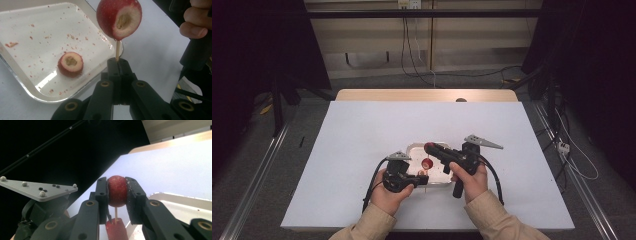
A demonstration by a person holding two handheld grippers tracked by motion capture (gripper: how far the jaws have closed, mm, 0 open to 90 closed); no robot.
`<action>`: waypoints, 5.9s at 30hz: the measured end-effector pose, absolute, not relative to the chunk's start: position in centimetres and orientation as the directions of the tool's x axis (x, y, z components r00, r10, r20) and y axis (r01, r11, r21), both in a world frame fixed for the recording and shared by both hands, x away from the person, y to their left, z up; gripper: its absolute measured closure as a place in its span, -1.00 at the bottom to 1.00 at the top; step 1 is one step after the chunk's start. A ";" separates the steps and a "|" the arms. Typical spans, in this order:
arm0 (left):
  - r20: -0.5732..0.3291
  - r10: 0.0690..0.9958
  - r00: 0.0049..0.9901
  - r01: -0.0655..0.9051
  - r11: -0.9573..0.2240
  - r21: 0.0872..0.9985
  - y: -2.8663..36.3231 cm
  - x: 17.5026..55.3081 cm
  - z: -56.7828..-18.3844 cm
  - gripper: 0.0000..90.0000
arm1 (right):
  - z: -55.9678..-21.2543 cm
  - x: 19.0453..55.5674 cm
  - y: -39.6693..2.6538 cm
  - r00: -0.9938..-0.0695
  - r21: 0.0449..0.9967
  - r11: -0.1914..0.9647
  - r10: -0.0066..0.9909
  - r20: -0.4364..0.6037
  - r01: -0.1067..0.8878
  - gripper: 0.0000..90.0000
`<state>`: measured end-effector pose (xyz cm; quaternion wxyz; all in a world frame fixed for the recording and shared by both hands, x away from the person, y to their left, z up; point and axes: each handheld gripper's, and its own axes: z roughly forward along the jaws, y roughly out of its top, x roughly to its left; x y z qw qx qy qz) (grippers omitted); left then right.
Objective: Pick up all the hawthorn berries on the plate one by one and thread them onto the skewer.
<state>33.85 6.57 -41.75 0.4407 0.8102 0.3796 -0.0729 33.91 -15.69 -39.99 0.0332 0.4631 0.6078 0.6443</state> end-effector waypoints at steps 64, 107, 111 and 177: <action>-0.431 0.508 0.746 0.645 -0.388 0.658 5.4 33.7 -43.1 0.83 | -40.1 34.9 -15.7 -0.521 0.788 -0.277 0.624 0.582 0.550 0.63; -0.439 0.512 0.738 0.662 -0.428 0.615 5.1 33.4 -42.2 1.00 | -39.7 34.7 -16.0 -0.549 0.818 -0.217 0.648 0.529 0.532 0.64; -0.480 0.503 0.719 0.685 -0.396 0.611 5.7 34.4 -41.2 1.00 | -40.9 34.4 -15.1 -0.547 0.765 -0.161 0.609 0.574 0.623 0.63; -0.430 0.607 0.668 0.704 -0.328 0.630 10.5 35.5 -41.4 0.99 | -45.8 34.6 -14.5 -0.572 0.746 0.083 0.700 0.428 0.660 0.53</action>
